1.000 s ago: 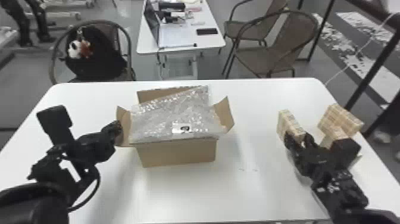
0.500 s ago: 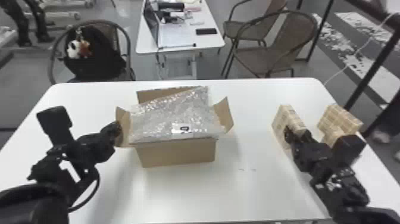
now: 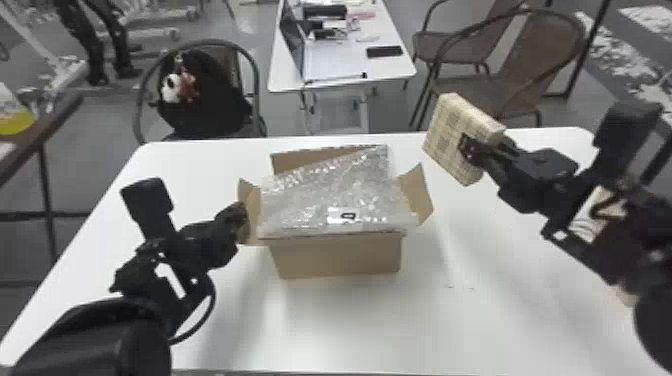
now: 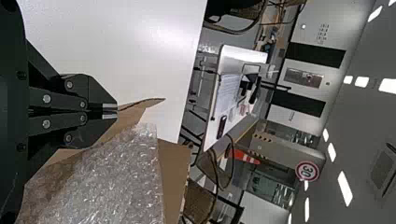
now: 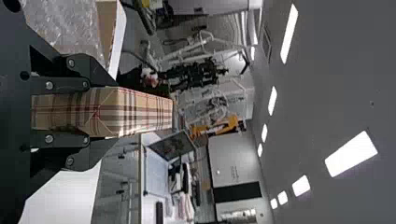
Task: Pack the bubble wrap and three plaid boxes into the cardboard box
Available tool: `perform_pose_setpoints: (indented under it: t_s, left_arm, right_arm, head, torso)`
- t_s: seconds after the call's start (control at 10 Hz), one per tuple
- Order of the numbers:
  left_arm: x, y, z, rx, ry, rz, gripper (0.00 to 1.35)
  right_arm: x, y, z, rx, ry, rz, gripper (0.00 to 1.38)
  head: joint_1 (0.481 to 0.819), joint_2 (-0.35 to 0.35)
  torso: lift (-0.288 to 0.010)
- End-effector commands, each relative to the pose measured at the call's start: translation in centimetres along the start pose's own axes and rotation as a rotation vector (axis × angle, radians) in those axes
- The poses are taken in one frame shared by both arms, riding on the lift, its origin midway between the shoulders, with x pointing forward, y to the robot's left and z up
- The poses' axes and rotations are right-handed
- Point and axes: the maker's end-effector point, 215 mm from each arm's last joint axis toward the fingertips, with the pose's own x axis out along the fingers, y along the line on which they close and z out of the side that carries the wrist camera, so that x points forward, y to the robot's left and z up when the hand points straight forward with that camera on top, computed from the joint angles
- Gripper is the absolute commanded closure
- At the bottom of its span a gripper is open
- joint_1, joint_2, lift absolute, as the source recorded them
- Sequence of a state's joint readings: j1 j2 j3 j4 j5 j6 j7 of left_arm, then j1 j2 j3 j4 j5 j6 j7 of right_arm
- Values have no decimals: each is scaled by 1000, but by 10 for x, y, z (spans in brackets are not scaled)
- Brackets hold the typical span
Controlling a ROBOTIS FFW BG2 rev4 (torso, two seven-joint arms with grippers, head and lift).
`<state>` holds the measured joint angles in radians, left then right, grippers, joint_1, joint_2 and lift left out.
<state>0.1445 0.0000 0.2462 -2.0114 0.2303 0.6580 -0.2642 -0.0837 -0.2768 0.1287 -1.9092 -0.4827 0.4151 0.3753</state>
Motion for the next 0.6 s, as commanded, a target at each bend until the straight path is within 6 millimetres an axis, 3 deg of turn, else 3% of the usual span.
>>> perform_pose_setpoints:
  t_s: [0.0, 0.1, 0.2, 0.3, 0.4, 0.5]
  left_arm:
    - [1, -2, 1, 1, -2, -3, 1213]
    - [3, -5, 2, 4, -3, -7, 1213]
    - [4, -7, 2, 6, -1, -9, 1213]
    - [5, -8, 1, 6, 1, -11, 1213]
    - [7, -12, 1, 7, 1, -19, 1213]
    - [9, -16, 2, 8, 1, -25, 1213]
  right_arm:
    - [14, 36, 26, 86, 95, 137, 1023]
    - [18, 64, 25, 235, 136, 249, 1023]
    - [26, 85, 10, 372, 194, 344, 1023]
    - [32, 99, -19, 490, 287, 411, 1023]
    - [40, 104, -48, 617, 365, 490, 1023]
    - [47, 92, -62, 685, 387, 491, 1023]
  head:
    - [663, 170]
    - [654, 182]
    - [645, 202]
    - [646, 227]
    - [660, 254]
    - [675, 272]
  torso:
    - [-132]
    - [-132]
    - [-132]
    - [-132]
    - [-132]
    - [-132]
